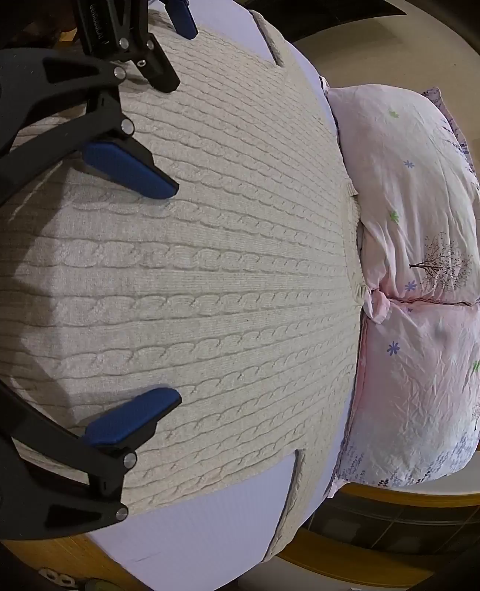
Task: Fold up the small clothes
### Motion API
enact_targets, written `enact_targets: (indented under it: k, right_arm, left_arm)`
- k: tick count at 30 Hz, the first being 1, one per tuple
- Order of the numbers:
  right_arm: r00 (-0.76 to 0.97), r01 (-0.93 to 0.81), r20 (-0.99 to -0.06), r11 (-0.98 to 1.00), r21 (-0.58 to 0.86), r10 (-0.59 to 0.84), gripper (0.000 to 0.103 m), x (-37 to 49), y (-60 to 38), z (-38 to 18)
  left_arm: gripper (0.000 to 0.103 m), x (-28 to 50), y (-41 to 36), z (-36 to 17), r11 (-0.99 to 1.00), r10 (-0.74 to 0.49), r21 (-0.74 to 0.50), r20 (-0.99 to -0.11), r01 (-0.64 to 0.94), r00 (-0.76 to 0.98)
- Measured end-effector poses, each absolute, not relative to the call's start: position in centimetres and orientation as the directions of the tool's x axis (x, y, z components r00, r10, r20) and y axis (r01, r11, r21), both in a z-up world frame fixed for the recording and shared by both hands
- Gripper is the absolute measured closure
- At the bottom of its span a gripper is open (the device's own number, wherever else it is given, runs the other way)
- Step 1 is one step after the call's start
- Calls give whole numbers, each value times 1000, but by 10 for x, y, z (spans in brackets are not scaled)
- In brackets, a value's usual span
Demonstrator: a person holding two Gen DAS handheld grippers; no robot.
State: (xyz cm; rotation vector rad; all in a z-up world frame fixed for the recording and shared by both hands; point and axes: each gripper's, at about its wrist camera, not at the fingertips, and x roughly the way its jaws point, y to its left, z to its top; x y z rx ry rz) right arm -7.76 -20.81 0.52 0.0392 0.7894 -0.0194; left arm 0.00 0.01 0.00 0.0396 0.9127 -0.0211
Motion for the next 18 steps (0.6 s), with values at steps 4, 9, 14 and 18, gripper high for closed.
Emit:
enact_targets:
  k: [4,9,14,18]
  right_arm:
    - [707,32,-707,999,34,2,2,-78,-208,5]
    - [708,32,-706,999,33,1,2,-77,-208,6]
    - [708,31,-706,999,34,2,2,-78,-208,5]
    - [709,31,-705,999,35,2,2,-78,-208,5]
  left_arm:
    - [1,0,0,0,999,-1,26,-791,35,612]
    - [1,0,0,0,999,-1,27,-790,35,613]
    - [1,0,0,0,999,-1,26,-790,35,613]
    - [1,0,0,0,999,-1,27,-789,35,614]
